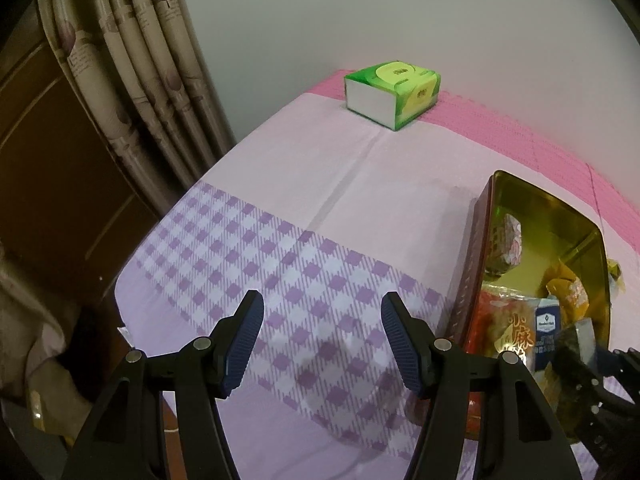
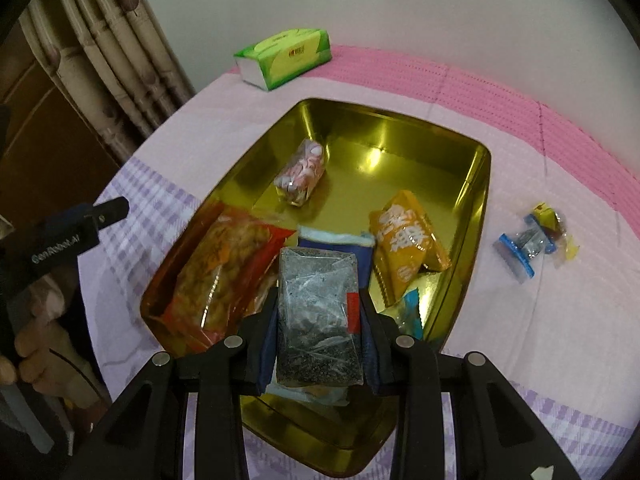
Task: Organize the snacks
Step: 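Carry the grey square pack into the gold tin with the right gripper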
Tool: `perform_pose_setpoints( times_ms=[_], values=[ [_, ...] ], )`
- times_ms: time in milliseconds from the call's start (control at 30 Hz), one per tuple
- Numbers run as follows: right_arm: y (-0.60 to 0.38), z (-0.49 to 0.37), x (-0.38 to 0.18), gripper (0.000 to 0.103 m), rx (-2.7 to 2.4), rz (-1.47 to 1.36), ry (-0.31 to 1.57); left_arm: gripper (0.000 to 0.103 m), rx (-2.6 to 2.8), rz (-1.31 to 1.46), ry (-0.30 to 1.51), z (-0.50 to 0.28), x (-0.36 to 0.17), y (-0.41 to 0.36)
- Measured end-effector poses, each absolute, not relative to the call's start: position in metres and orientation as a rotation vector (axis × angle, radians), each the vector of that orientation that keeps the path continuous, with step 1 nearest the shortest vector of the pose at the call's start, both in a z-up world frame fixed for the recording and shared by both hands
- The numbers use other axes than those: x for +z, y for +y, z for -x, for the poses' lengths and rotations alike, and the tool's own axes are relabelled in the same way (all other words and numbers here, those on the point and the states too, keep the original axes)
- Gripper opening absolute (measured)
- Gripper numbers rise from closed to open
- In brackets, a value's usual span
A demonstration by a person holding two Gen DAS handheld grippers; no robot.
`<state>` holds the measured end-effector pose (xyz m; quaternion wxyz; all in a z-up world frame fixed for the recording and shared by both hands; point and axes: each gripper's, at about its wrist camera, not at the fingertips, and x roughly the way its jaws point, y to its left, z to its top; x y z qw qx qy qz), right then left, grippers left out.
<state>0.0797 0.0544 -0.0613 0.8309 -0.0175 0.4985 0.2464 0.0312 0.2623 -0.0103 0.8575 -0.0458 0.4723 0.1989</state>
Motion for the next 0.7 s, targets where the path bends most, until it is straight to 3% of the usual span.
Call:
perform_pose_setpoints(
  times_ms=[700],
  values=[
    [0.0554, -0.0793, -0.0693, 0.036, 0.493, 0.087, 1.056, 0.062, 0.407, 0.086, 1.003, -0.0333, -0.0118, 0.2573]
  ],
)
